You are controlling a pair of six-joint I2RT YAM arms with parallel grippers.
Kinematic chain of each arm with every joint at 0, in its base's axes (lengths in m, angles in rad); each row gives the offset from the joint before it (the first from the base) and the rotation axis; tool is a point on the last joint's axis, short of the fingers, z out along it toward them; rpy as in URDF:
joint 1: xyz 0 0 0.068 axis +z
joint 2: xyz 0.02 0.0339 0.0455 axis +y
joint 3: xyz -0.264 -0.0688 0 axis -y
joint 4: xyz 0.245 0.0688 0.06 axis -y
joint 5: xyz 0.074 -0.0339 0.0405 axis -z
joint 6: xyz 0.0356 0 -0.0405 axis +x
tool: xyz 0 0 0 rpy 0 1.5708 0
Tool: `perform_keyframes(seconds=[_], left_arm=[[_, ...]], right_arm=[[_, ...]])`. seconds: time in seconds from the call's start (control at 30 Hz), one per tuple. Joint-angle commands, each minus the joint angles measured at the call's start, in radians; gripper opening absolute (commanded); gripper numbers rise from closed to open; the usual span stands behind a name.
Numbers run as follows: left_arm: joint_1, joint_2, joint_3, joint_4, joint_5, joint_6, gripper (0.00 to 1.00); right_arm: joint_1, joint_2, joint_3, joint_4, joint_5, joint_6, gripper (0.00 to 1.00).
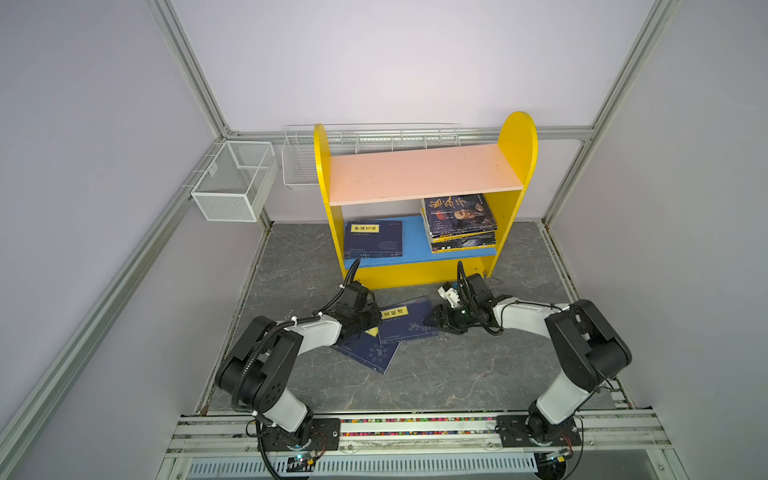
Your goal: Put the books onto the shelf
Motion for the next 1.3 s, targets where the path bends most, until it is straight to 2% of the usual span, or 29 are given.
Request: perform_keyframes(seconds=[0.0,0.1,0.2,0.53,0.63,0.83,1.0,1.1,1.17,1.27], left_arm=[[-0.014,0.075,-0.029,-0.132,0.013,0.007,0.04],[-0.014,0.09,-0.024,-0.132,0.015,0.008,0.02],[-0.014,0.097,-0.023,-0.136,0.013,0.008,0.0],[-0.017,0.111,-0.02,-0.131,0.019,0.006,0.0],[-0.019,0.111,-0.02,-0.128,0.023,0.009,0.0],[-0.029,0.094,-0.023,-0.125,0.024,0.019,0.0],[-0.036,0.086,-0.022,-0.122,0.039,0.037,0.0],[-0.039,0.095,-0.015,-0.122,0.045,0.042,0.0],[-0.043,0.097,-0.01,-0.121,0.052,0.046,0.0],[-0.051,0.095,-0.005,-0.121,0.054,0.054,0.0]], right_arm=[[0.03,-0.065,0.032,0.032,-0.047,-0.028,0.7],[0.023,-0.061,0.053,-0.105,0.099,-0.045,0.72],[0.008,-0.04,0.038,-0.162,0.133,-0.043,0.73],[-0.011,-0.01,-0.058,-0.236,0.081,-0.092,0.75],[-0.023,0.023,-0.064,-0.179,0.026,-0.081,0.75],[-0.048,0.077,-0.072,0.021,-0.074,0.022,0.72],[-0.054,0.025,-0.088,0.204,-0.138,0.117,0.65],[-0.052,-0.011,-0.081,0.23,-0.154,0.123,0.58],[-0.053,-0.033,-0.075,0.226,-0.147,0.106,0.5],[-0.054,-0.049,-0.058,0.192,-0.126,0.077,0.33]])
